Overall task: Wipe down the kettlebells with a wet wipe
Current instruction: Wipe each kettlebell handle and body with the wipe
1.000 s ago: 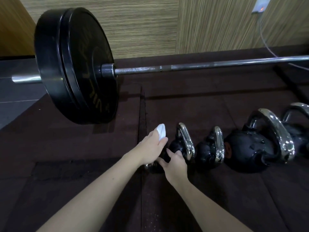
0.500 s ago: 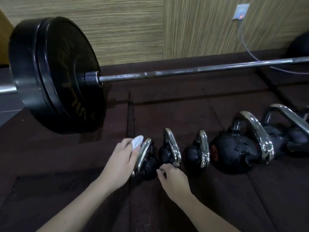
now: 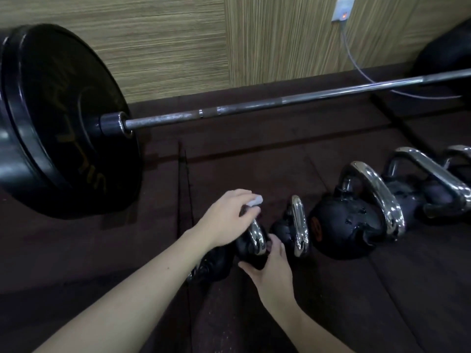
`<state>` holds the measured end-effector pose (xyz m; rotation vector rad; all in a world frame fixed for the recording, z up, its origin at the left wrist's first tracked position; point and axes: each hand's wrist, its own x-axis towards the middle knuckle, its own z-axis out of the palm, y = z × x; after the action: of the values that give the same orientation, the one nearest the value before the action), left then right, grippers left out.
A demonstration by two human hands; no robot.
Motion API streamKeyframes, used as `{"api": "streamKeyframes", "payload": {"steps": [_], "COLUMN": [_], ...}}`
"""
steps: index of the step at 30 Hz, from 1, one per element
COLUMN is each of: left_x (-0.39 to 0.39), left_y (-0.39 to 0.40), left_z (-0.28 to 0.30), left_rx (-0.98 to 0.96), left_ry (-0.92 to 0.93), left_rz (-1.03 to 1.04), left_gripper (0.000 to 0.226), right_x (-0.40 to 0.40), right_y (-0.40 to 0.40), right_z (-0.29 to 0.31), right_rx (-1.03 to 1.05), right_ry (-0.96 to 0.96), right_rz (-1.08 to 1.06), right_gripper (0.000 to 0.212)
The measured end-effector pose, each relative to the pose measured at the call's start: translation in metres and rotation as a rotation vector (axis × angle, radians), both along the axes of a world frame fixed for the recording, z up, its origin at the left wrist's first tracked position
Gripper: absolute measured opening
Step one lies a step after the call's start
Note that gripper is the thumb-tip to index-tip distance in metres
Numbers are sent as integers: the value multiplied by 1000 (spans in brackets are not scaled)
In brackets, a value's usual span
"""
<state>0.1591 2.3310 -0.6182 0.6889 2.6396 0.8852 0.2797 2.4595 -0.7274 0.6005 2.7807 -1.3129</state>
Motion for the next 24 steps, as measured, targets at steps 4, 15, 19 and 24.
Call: {"api": "streamKeyframes", "payload": {"steps": [4, 15, 19, 24], "left_x": [8, 43, 9, 13], "left_y": [-5, -24, -26, -26], "left_z": [4, -6, -1, -2], "left_rx": [-90, -258, -278, -301], "left_ry": [-28, 245, 235, 263], "left_rz": [-116, -524, -335, -421], "left_gripper": [62, 62, 73, 72], "right_x": [5, -7, -7, -16], "right_y": [11, 34, 40, 34], "right_z": [-10, -1, -8, -19], "right_rx": [129, 193, 116, -105], "right_ry": [-5, -49, -45, -39], "right_rz": [196, 312, 353, 347], "right_gripper": [102, 81, 96, 100]}}
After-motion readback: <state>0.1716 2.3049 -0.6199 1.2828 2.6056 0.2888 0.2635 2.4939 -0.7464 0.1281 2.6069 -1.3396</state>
